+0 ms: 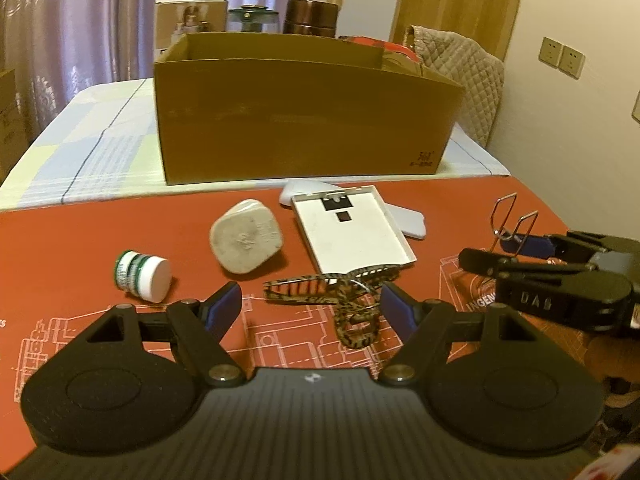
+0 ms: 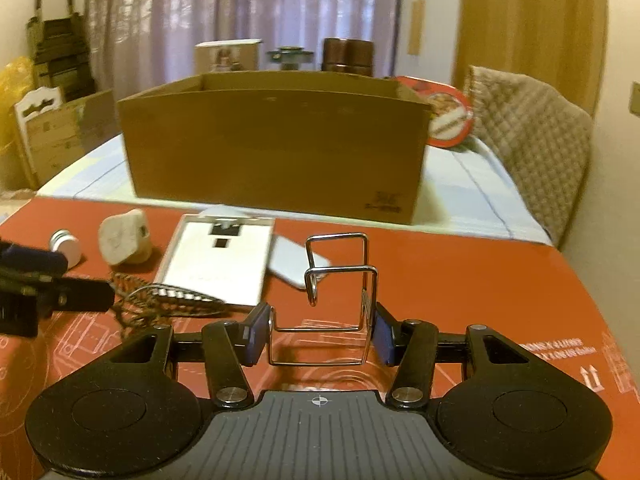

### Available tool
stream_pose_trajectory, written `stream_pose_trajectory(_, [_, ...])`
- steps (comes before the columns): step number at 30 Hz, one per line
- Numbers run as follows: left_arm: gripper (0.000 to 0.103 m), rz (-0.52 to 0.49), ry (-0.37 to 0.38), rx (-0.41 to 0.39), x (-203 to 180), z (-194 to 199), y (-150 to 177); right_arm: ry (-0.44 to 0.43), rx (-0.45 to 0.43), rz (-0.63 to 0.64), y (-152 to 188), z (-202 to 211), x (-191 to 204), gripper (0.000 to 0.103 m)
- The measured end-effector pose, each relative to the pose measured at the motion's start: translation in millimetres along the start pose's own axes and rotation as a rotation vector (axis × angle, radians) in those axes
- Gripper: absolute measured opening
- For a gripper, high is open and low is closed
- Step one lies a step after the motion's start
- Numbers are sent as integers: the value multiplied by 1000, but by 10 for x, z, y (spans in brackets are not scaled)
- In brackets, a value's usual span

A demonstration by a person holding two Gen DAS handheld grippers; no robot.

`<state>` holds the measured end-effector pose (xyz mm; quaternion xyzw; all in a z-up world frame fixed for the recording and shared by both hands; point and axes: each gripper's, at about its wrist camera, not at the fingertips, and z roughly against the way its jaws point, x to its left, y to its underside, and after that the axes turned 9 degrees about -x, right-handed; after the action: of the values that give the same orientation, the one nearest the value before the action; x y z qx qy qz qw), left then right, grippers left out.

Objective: Organize rigid objects
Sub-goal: 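Grasp the leopard-print band with the left tool while the right tool grasps the chrome wire rack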

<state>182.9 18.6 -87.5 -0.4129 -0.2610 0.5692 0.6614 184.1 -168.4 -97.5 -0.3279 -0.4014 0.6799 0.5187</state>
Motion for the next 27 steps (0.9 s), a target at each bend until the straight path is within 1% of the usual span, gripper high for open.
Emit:
stream_pose_trajectory(3, [70, -15, 6, 3, -86, -70, 4, 24, 6, -32, -7, 23, -92, 50])
stream_pose_trajectory(5, [61, -24, 17, 5, -152, -117, 6, 31, 9, -41, -5, 37, -130, 50])
stream_pose_trajectory(7, [55, -32, 22, 11, -216, -168, 17, 34, 12, -49, -4, 43, -159, 50])
stream_pose_trajectory(9, [53, -34, 21, 20, -263, -219, 37, 34, 14, -54, -4, 44, -178, 50])
stream_pose_trajectory(11, [47, -39, 13, 26, -303, -270, 60, 33, 15, -59, 0, 43, -190, 50])
stream_pose_trajectory(16, [38, -82, -27, 18, -370, -347, 119, 37, 22, -66, 11, 33, -217, 50])
stream_pose_trajectory(19, [28, -104, -38, 27, -386, -370, 148, 39, 26, -71, 12, 25, -224, 49])
stream_pose_trajectory(20, [27, -107, -41, 28, -387, -365, 150, 37, 25, -71, 13, 25, -221, 49])
stream_pose_trajectory(24, [27, -121, -46, 37, -384, -343, 155, 28, 25, -69, 6, 29, -196, 49])
stream_pose_trajectory(27, [26, -119, -35, 41, -375, -297, 138, 20, 19, -72, -21, 53, -169, 49])
